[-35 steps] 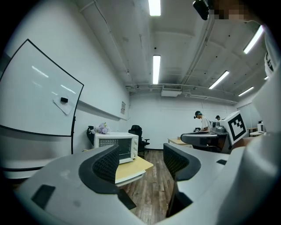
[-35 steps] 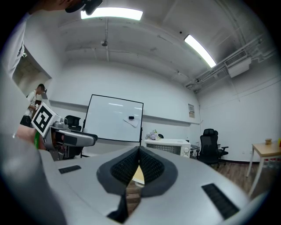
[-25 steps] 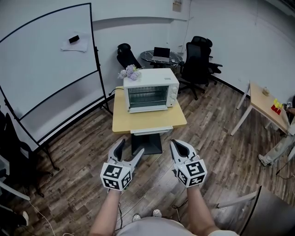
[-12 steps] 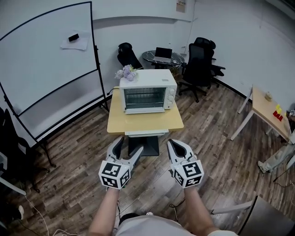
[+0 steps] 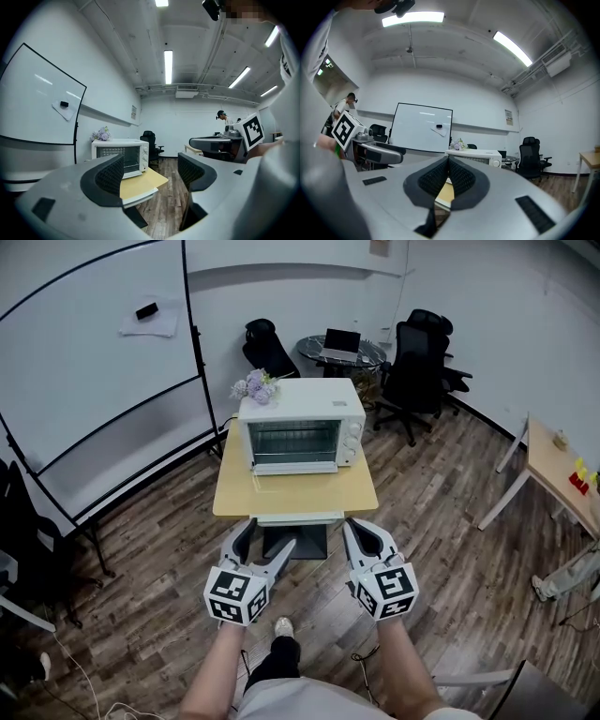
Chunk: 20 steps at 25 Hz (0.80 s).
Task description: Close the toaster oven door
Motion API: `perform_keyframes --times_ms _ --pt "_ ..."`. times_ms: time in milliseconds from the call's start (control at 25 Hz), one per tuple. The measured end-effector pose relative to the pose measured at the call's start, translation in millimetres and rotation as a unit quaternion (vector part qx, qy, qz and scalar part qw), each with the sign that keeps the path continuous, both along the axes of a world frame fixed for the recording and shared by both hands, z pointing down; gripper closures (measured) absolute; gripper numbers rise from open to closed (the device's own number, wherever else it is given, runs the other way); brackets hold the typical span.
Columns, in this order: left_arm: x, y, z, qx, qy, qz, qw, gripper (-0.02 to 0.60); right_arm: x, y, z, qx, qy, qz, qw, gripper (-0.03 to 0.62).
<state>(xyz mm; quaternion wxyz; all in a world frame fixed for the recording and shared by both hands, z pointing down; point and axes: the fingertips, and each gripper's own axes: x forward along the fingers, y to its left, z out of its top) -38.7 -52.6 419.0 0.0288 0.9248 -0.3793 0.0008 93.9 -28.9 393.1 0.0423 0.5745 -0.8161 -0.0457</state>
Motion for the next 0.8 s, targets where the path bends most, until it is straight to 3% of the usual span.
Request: perform_keyframes --times_ms 800 --pt "40 -209 17 -0.025 0.001 0.014 0.9996 0.249 40 -209 9 -0.020 0.009 0.016 1.000 0.592"
